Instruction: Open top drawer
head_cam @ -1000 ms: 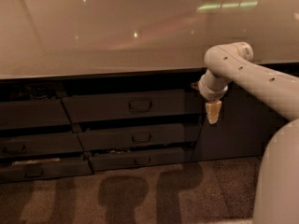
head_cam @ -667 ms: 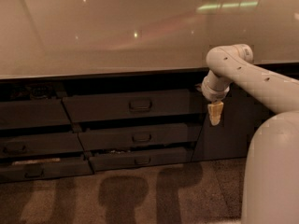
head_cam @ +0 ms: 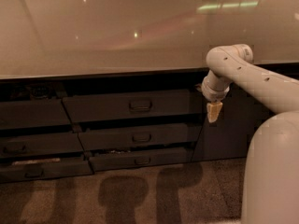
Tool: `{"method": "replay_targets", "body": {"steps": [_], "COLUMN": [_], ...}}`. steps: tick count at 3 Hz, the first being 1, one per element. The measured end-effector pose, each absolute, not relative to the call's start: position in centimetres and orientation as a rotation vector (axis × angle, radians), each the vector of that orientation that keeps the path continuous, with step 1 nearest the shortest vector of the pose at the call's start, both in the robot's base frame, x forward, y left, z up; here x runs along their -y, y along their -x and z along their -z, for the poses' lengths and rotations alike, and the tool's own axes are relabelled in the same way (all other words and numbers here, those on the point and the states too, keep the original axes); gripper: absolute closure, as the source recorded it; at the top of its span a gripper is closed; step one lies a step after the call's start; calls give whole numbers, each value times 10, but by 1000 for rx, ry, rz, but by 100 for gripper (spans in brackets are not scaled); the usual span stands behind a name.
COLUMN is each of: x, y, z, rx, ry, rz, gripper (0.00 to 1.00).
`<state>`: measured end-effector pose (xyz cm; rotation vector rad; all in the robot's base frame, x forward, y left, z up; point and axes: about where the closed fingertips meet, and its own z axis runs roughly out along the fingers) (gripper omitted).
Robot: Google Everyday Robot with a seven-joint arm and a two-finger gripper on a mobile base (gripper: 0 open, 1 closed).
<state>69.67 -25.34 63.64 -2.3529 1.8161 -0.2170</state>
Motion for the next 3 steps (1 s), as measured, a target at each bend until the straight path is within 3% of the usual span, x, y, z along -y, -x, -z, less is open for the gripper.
{"method": "replay_targets", "body": {"steps": [3], "x": [253], "y": [-697], "z": [-636], "rx": [-1816], "ry": [2353], "rz": [217], "gripper": [89]}}
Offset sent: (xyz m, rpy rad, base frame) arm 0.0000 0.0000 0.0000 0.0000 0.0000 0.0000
